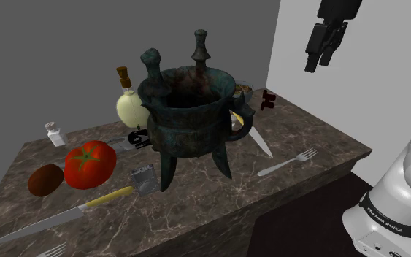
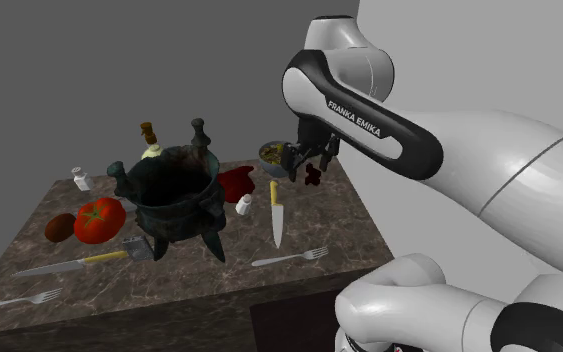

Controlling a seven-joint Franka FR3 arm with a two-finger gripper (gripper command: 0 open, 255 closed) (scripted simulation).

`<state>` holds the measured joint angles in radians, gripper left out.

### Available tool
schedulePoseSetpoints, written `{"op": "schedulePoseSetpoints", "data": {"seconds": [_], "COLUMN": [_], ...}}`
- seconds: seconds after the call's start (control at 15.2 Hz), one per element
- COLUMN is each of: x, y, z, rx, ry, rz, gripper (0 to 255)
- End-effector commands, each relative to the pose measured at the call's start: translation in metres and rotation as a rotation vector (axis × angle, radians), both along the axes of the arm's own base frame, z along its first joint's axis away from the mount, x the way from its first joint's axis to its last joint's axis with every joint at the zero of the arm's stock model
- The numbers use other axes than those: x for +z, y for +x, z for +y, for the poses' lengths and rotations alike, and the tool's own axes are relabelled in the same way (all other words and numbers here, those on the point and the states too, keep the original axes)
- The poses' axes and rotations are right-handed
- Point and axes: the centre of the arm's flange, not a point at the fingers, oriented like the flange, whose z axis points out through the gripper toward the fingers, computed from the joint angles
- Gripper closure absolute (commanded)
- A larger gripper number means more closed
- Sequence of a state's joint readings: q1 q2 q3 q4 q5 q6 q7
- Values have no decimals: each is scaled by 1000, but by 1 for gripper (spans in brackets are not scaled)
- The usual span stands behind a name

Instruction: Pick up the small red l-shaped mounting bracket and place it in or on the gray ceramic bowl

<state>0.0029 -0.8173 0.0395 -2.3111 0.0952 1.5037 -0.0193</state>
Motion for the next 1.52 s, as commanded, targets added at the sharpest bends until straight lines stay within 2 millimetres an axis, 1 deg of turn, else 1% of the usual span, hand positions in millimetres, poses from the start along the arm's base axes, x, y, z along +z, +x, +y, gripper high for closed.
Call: {"op": "schedulePoseSetpoints", "data": {"seconds": [0.0,0.73,1.45], "x": [0,-88,-172], "y": [0,80,172], "z": [0,-78,-146], "rx": [0,136,272], "ry": [0,-21,-43], "rz": [0,-21,-42], "gripper": [0,0,0]}}
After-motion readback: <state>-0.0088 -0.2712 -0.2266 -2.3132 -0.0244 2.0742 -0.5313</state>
